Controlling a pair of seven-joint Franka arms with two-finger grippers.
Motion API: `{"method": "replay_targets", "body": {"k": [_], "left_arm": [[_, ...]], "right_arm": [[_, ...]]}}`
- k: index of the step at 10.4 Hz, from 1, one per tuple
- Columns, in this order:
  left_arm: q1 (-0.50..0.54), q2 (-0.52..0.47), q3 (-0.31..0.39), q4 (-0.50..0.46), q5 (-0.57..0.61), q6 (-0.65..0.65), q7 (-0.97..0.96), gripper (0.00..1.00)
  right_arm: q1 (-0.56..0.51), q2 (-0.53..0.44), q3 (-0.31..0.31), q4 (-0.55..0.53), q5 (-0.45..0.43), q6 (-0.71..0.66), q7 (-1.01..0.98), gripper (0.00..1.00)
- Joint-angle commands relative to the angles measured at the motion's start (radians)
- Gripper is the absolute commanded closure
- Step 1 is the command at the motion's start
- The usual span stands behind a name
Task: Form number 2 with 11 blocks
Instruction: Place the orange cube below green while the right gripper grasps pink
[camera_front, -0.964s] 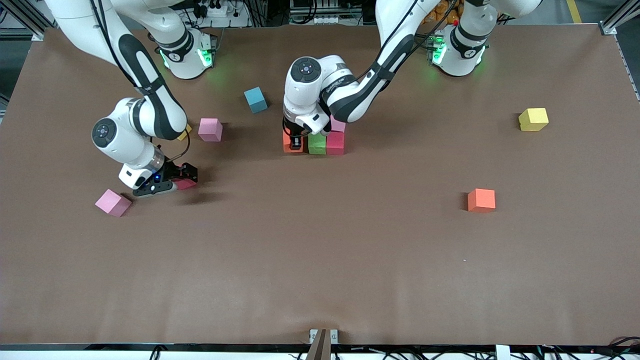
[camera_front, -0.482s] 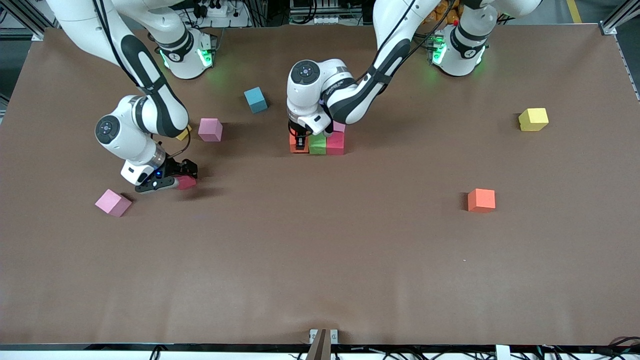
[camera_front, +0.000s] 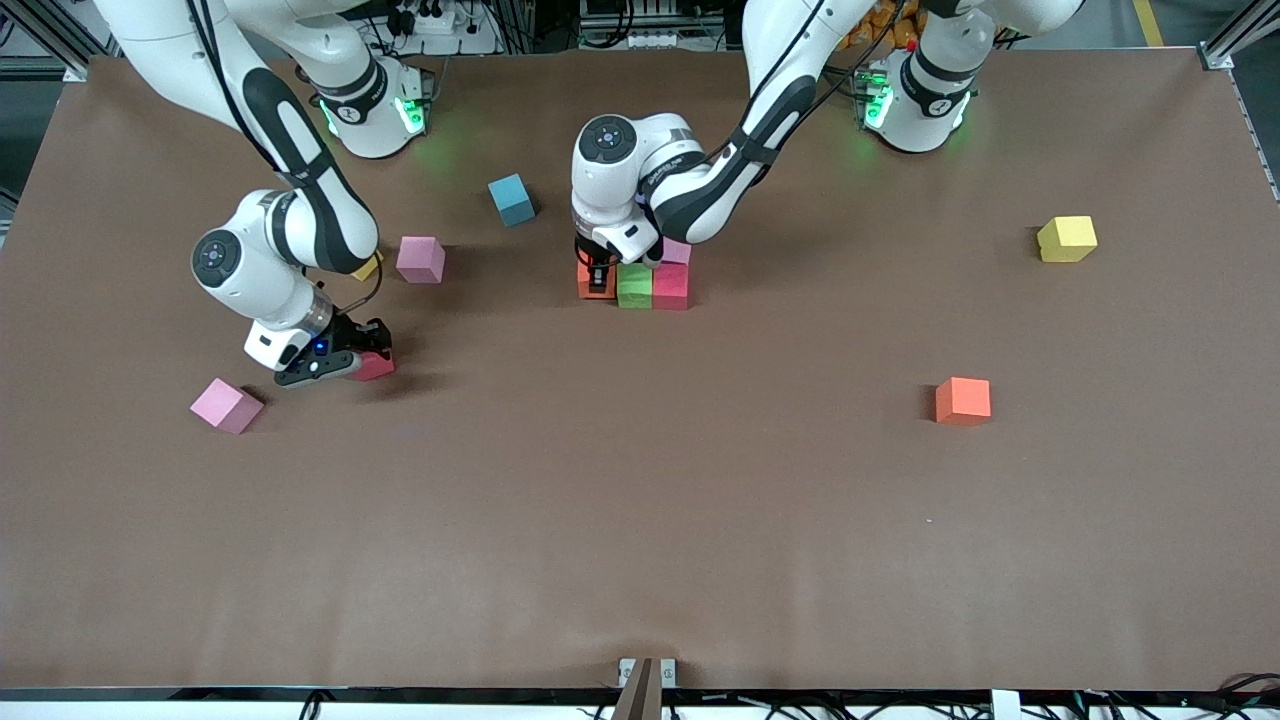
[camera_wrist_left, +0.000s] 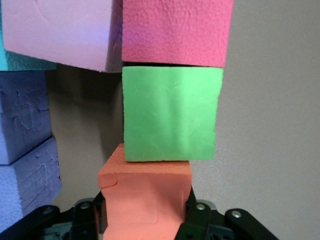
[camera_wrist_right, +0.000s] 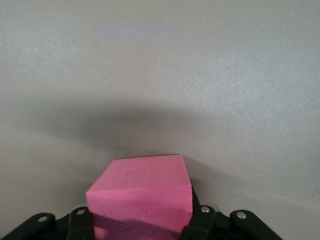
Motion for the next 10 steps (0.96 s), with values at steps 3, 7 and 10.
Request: {"method": "replay_targets", "body": {"k": [3, 7, 10], "left_arm": [[0.012, 0.008, -0.003, -0.005, 0.031, 0.019, -0.031, 0.97], [0.013, 0.014, -0.003, 0.001, 0.031, 0.019, -0.002, 0.0], [0.013, 0.013, -0.005, 0.002, 0.031, 0.018, -0.001, 0.0]], "right_arm": [[0.051, -0.016, 0.007, 0.064, -0.002, -0.007, 0.106, 0.93], [0.172, -0.01, 0.007, 0.099, -0.002, -0.008, 0.341, 0.93], [0.257, 0.008, 0.003, 0.151, -0.003, -0.062, 0.548, 0.94]]}}
